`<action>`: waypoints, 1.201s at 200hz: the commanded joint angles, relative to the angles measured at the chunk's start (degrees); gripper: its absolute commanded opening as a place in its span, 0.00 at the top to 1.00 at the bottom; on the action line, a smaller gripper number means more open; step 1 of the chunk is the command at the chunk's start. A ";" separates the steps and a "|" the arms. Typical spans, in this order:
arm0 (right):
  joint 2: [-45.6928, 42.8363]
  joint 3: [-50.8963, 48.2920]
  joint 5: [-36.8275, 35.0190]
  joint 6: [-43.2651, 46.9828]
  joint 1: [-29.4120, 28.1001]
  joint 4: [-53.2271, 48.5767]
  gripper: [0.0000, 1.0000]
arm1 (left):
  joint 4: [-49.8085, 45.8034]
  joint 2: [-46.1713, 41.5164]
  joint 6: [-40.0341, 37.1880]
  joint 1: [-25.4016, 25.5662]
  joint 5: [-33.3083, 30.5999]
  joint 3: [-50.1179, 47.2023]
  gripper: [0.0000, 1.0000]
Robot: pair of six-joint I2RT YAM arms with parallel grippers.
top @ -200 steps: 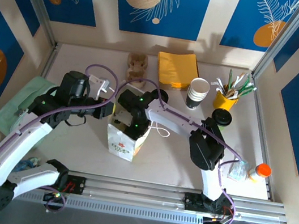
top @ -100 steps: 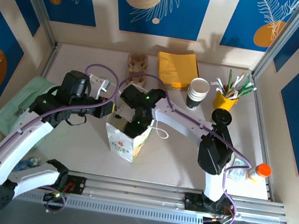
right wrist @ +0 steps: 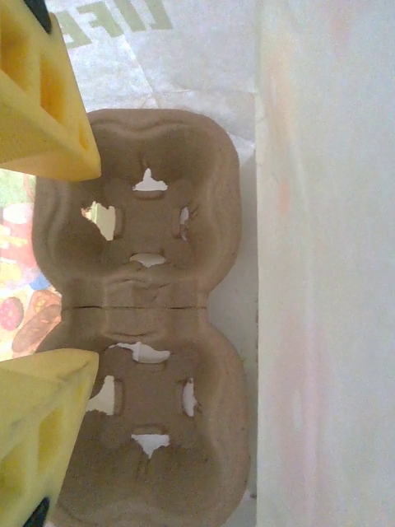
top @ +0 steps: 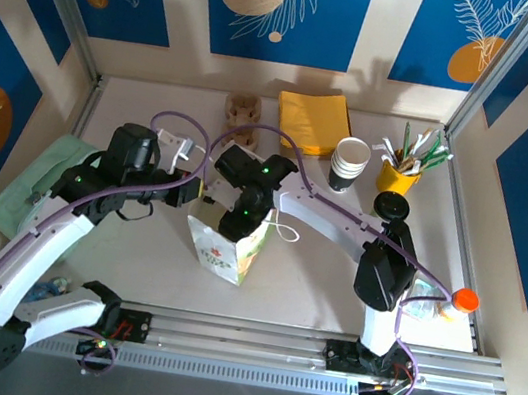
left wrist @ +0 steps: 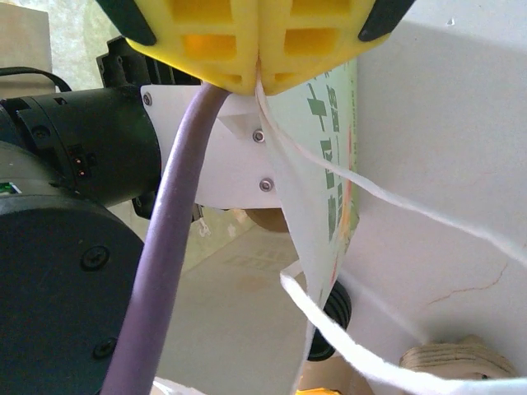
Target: Pack the takeout coffee
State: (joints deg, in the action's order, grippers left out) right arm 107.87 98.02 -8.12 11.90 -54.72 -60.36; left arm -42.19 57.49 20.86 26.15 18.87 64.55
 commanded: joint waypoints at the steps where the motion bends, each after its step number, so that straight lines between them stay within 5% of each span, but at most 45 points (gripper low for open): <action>1: -5.56 1.20 4.80 0.21 -0.69 5.78 0.44 | -2.05 1.02 -0.91 0.28 -0.04 0.54 1.00; 51: -5.85 0.26 4.01 -0.62 -0.54 7.32 0.44 | -2.67 1.05 -1.00 0.30 -0.07 1.84 1.00; 104: -1.43 2.48 -2.34 0.83 -2.14 3.05 0.59 | -2.18 1.83 -0.55 0.25 0.46 1.48 1.00; 172: -0.26 2.96 -8.52 2.51 -2.83 -0.59 0.65 | -3.77 1.59 -1.44 0.34 -1.05 1.26 1.00; 240: -4.97 -0.74 -4.67 3.21 -2.92 4.06 0.68 | -5.08 1.44 -2.05 0.39 -2.44 1.75 1.00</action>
State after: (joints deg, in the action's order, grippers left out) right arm 107.33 98.10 -17.04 12.84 -56.29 -60.42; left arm -45.45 58.61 20.45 26.17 18.37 66.54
